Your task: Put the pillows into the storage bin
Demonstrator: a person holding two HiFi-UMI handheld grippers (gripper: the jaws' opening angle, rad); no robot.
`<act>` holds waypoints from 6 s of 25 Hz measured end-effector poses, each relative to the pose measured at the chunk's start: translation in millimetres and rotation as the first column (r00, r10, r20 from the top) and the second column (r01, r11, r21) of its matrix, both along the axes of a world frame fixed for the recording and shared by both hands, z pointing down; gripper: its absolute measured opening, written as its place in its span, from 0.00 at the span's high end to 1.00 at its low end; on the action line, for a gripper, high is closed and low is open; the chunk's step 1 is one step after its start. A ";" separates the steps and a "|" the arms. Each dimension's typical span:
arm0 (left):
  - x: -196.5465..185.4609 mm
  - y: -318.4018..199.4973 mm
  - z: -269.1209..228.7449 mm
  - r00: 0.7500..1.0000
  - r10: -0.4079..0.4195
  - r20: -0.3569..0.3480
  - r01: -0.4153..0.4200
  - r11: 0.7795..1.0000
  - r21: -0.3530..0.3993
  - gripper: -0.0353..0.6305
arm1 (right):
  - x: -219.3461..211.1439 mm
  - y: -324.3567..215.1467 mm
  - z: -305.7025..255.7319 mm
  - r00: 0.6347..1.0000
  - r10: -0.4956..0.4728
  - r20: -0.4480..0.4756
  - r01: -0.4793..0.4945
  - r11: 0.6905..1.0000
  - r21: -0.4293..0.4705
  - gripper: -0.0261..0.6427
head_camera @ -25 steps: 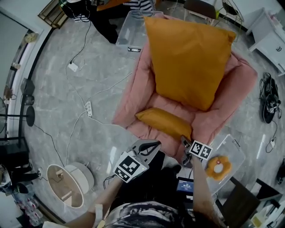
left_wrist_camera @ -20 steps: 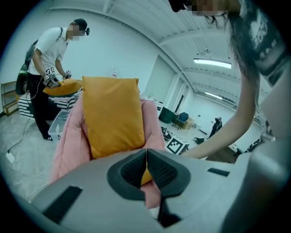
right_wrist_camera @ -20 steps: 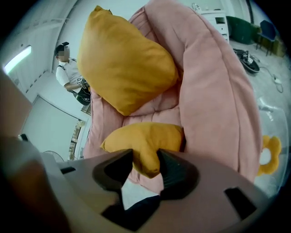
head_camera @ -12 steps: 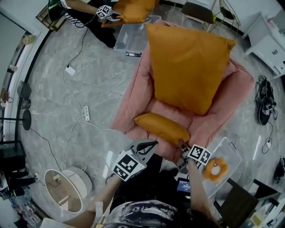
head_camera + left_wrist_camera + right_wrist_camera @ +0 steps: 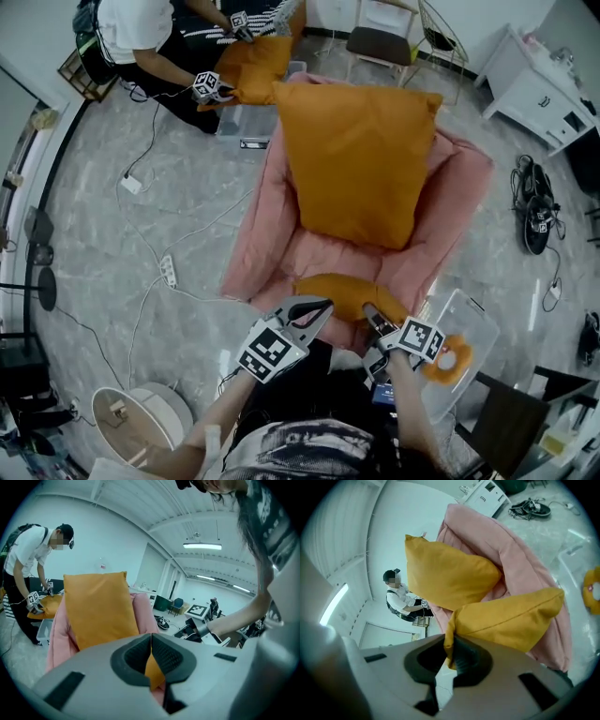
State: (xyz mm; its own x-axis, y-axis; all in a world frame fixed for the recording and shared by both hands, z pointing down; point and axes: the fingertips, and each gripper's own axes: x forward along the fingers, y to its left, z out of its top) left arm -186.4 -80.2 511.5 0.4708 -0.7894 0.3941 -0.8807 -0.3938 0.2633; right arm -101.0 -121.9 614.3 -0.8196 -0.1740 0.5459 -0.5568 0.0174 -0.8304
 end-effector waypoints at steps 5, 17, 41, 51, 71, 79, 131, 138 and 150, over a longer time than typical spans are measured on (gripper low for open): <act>24.3 -15.5 -12.2 0.999 0.031 -0.020 -0.030 0.999 0.036 0.93 | 45.1 -15.4 -44.1 0.992 0.098 0.077 -0.105 0.991 0.083 0.93; 171.3 -37.6 -50.9 0.960 0.278 0.009 -0.278 0.953 0.118 0.93 | 237.3 -25.5 -140.1 0.875 0.411 0.258 -0.465 0.861 0.206 0.93; 483.3 71.0 -21.1 0.752 0.658 0.045 -0.659 0.752 0.001 0.93 | 613.9 122.8 -14.1 0.504 0.855 0.121 -0.863 0.496 0.090 0.93; 493.7 72.9 -7.3 0.764 0.642 0.060 -0.639 0.766 -0.060 0.93 | 590.0 103.0 34.9 0.713 0.701 -0.003 -0.683 0.695 0.226 0.70; 287.6 37.9 -49.9 0.964 0.217 0.155 -0.222 0.975 0.012 0.93 | 329.7 -41.7 -70.3 0.996 0.081 0.026 -0.083 0.854 0.514 0.65; 134.8 18.9 -43.0 0.989 0.081 0.123 -0.086 0.996 0.034 0.93 | 158.9 -86.5 -90.1 0.998 -0.064 -0.020 0.065 0.821 0.567 0.64; -85.4 -16.5 -47.3 0.993 -0.107 0.040 0.104 0.991 0.086 0.93 | -63.5 -204.2 -236.8 0.966 0.052 0.252 -0.183 0.828 0.531 0.94; -36.8 -36.8 -58.7 0.999 0.042 0.021 -0.044 0.991 0.124 0.93 | 93.1 -183.9 -287.8 0.934 0.257 0.248 -0.357 0.708 0.609 0.94; 133.2 -62.9 -67.7 0.937 0.346 0.044 -0.348 0.926 0.147 0.93 | 362.6 -112.0 -349.6 0.737 0.570 0.364 -0.645 0.432 0.630 0.94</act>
